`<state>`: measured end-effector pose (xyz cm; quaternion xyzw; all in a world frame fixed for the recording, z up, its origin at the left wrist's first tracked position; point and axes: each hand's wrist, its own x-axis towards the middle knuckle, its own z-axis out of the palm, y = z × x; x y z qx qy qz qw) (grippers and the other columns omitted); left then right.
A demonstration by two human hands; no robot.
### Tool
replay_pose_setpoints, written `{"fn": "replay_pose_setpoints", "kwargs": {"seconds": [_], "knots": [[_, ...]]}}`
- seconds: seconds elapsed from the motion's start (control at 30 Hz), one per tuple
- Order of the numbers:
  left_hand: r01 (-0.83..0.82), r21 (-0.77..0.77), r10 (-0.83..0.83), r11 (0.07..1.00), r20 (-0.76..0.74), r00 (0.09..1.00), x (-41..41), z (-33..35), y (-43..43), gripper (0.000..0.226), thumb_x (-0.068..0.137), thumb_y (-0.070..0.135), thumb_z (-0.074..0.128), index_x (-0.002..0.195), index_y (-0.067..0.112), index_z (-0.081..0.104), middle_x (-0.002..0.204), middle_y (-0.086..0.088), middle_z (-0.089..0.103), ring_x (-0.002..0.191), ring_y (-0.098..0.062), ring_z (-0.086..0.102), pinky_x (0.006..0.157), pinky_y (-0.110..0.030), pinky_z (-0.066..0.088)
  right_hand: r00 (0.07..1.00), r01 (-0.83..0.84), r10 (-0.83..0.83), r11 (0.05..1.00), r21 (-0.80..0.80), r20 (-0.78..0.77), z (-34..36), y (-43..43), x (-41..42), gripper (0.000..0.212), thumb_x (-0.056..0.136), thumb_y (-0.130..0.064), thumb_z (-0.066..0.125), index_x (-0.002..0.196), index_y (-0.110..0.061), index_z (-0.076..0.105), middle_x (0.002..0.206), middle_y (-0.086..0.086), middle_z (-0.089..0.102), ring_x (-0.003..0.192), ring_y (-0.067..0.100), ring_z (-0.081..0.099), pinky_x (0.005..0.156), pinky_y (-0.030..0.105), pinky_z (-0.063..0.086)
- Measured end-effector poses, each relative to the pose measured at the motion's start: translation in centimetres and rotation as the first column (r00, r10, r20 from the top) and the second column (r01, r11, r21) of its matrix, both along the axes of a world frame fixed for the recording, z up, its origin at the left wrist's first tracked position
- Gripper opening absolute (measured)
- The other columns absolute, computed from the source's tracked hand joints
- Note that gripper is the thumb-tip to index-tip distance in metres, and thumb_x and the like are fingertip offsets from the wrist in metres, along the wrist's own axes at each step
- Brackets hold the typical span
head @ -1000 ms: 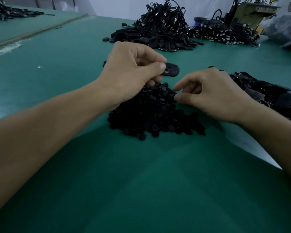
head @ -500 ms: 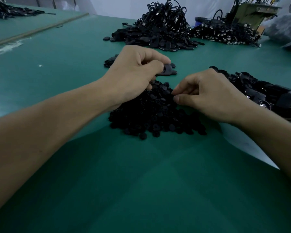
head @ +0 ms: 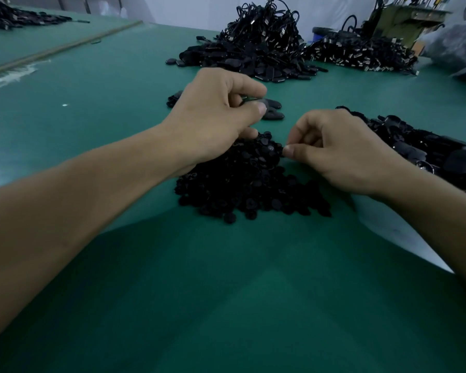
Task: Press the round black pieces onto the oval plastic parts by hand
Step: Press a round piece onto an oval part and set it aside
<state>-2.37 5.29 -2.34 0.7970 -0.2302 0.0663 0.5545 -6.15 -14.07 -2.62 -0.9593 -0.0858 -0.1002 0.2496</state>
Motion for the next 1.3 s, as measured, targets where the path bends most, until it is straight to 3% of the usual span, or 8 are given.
{"fn": "replay_pose_setpoints", "kwargs": {"seconds": [0.13, 0.3, 0.53, 0.67, 0.83, 0.97, 1.1, 1.3], "knots": [[0.007, 0.0, -0.007, 1.0, -0.006, 1.0, 0.0, 0.0, 0.0, 0.02, 0.099, 0.012, 0.061, 0.115, 0.016, 0.072, 0.065, 0.008, 0.057, 0.071, -0.004, 0.068, 0.081, -0.026, 0.061, 0.998, -0.011, 0.005, 0.994, 0.11, 0.061, 0.3, -0.2, -0.4, 0.006, 0.097, -0.024, 0.064, 0.1, -0.028, 0.069, 0.073, -0.013, 0.066, 0.062, -0.003, 0.058, 0.058, 0.007, 0.038], [0.033, 0.019, -0.033, 0.999, 0.014, 0.999, -0.6, 0.0, -0.1, 0.006, 0.096, 0.013, 0.067, 0.094, 0.016, 0.07, 0.068, 0.006, 0.061, 0.067, -0.006, 0.064, 0.076, -0.031, 0.062, 0.993, -0.101, 0.086, 0.972, 0.214, 0.078, 0.6, 0.4, -0.6, 0.011, 0.097, -0.022, 0.064, 0.096, -0.026, 0.075, 0.061, -0.025, 0.063, 0.055, -0.009, 0.052, 0.057, 0.005, 0.037], [0.084, 0.068, -0.089, 0.994, 0.083, 0.993, -0.7, 0.1, -0.3, 0.012, 0.1, 0.02, 0.061, 0.102, 0.022, 0.073, 0.084, -0.009, 0.066, 0.07, -0.005, 0.049, 0.07, -0.022, 0.046, 0.982, -0.158, 0.109, 0.923, 0.352, 0.154, 0.5, 1.1, -0.5, 0.022, 0.096, -0.015, 0.065, 0.088, -0.035, 0.071, 0.06, -0.019, 0.059, 0.057, -0.003, 0.049, 0.059, 0.012, 0.042], [0.096, 0.086, -0.103, 0.992, 0.078, 0.992, -0.6, 0.0, -0.2, 0.013, 0.1, 0.022, 0.06, 0.107, 0.023, 0.072, 0.08, -0.004, 0.057, 0.071, -0.017, 0.047, 0.07, -0.031, 0.043, 0.973, -0.183, 0.117, 0.917, 0.355, 0.199, 0.5, 1.2, -0.6, 0.021, 0.096, -0.014, 0.065, 0.092, -0.033, 0.071, 0.063, -0.018, 0.059, 0.06, -0.003, 0.05, 0.06, 0.012, 0.042], [0.093, 0.072, -0.102, 0.993, 0.131, 0.986, -0.7, -0.2, -0.2, 0.013, 0.094, 0.022, 0.069, 0.106, 0.023, 0.071, 0.085, -0.013, 0.075, 0.082, -0.037, 0.069, 0.084, -0.048, 0.058, 0.964, -0.209, 0.14, 0.923, 0.323, 0.224, 0.5, 1.4, -0.8, 0.018, 0.096, -0.014, 0.065, 0.1, -0.03, 0.072, 0.064, -0.018, 0.057, 0.057, -0.002, 0.05, 0.059, 0.011, 0.039], [0.034, 0.041, -0.04, 0.999, 0.135, 0.99, -0.4, -0.4, 0.0, 0.009, 0.092, 0.018, 0.072, 0.091, 0.026, 0.075, 0.073, 0.004, 0.077, 0.071, -0.009, 0.074, 0.065, -0.017, 0.055, 0.967, -0.15, 0.075, 0.939, 0.311, 0.242, 0.6, 1.1, -0.7, 0.015, 0.096, -0.017, 0.066, 0.097, -0.031, 0.072, 0.062, -0.028, 0.062, 0.06, -0.009, 0.055, 0.06, 0.007, 0.041], [0.006, -0.105, 0.001, 0.994, 0.068, 0.998, -0.4, -0.3, 0.0, 0.01, 0.091, 0.017, 0.074, 0.089, 0.026, 0.075, 0.073, 0.003, 0.077, 0.073, -0.016, 0.075, 0.071, -0.022, 0.06, 0.963, -0.101, 0.009, 0.938, 0.331, 0.269, 0.9, 0.8, -0.9, 0.015, 0.094, -0.02, 0.069, 0.089, -0.034, 0.07, 0.073, -0.008, 0.07, 0.065, -0.001, 0.061, 0.063, 0.017, 0.048], [-0.003, -0.208, 0.004, 0.978, 0.001, 1.0, -0.7, 0.2, 0.0, 0.005, 0.089, 0.016, 0.075, 0.087, 0.021, 0.076, 0.073, -0.001, 0.076, 0.067, -0.013, 0.073, 0.067, -0.023, 0.06, 0.964, -0.11, -0.008, 0.897, 0.428, 0.265, 1.3, 1.3, -1.1, 0.015, 0.092, -0.012, 0.071, 0.088, -0.027, 0.069, 0.078, -0.007, 0.074, 0.072, 0.005, 0.072, 0.062, 0.016, 0.051]]}}
